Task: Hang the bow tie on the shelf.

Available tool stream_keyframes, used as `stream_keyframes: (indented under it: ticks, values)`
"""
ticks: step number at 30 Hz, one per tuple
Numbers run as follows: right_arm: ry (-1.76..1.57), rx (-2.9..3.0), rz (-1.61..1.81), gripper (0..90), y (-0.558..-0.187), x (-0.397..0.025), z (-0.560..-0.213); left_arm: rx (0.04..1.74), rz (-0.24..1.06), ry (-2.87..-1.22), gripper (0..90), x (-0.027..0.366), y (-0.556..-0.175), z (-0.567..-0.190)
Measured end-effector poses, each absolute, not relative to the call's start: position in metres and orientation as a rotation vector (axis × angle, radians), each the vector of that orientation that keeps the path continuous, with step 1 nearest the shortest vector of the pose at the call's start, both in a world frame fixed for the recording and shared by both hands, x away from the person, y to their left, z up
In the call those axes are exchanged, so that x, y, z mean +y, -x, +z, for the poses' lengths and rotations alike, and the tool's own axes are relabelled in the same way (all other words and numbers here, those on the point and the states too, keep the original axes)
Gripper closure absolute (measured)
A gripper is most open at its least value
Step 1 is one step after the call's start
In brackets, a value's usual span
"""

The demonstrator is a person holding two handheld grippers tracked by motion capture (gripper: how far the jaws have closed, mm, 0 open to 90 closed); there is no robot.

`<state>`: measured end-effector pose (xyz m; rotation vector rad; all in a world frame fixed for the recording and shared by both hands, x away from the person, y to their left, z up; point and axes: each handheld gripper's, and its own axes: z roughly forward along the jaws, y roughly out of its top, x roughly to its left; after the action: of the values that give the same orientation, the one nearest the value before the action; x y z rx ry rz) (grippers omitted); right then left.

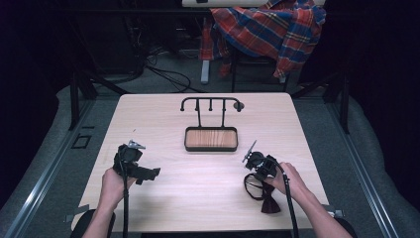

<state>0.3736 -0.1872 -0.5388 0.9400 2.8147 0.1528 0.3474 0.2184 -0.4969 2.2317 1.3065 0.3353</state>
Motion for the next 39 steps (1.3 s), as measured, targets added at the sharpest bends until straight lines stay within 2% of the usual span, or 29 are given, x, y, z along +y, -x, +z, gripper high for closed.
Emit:
stream_keyframes:
  ticks: [39]
  values:
    - [-0.935, 2.57, 0.47, 89.1, -0.368, -0.19, -0.486, 1.312, 0.337, -2.228, 0.2, 0.218, -0.347, -0.497]
